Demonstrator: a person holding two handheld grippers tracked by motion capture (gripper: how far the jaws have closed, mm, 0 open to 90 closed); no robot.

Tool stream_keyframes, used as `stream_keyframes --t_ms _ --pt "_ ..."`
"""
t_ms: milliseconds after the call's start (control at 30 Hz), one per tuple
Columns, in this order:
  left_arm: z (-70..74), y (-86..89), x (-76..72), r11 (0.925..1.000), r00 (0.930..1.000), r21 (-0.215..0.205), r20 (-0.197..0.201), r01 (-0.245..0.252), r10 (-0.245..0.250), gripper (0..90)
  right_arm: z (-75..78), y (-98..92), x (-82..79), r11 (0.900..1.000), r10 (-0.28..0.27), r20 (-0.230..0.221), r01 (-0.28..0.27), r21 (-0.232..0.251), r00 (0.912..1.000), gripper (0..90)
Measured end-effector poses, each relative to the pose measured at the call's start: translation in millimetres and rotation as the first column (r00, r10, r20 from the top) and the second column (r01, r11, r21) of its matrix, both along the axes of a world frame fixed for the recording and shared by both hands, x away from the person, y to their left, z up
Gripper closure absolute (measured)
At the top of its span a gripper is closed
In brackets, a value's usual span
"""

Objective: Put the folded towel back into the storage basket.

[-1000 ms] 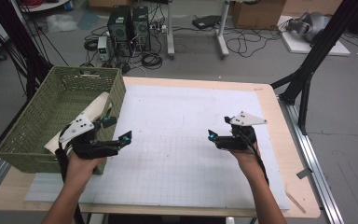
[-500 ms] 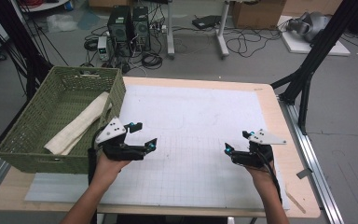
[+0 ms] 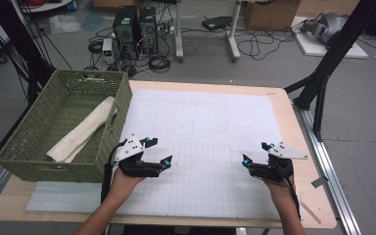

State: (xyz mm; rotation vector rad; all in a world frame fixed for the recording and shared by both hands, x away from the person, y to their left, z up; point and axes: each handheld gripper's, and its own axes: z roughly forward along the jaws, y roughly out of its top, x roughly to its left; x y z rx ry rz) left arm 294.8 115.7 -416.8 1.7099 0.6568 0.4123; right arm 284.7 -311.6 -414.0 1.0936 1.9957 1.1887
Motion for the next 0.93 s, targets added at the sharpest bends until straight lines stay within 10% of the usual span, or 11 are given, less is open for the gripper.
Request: stream_keyframes --t_ms 933 --pt "-3.4 9.0 -2.2 0.9992 0.9992 0.005 -0.005 -0.039 0.039 18.0 1.8 6.1 3.8 1.000 0.014 0.017 -0.014 -0.006 0.9998 15.9"
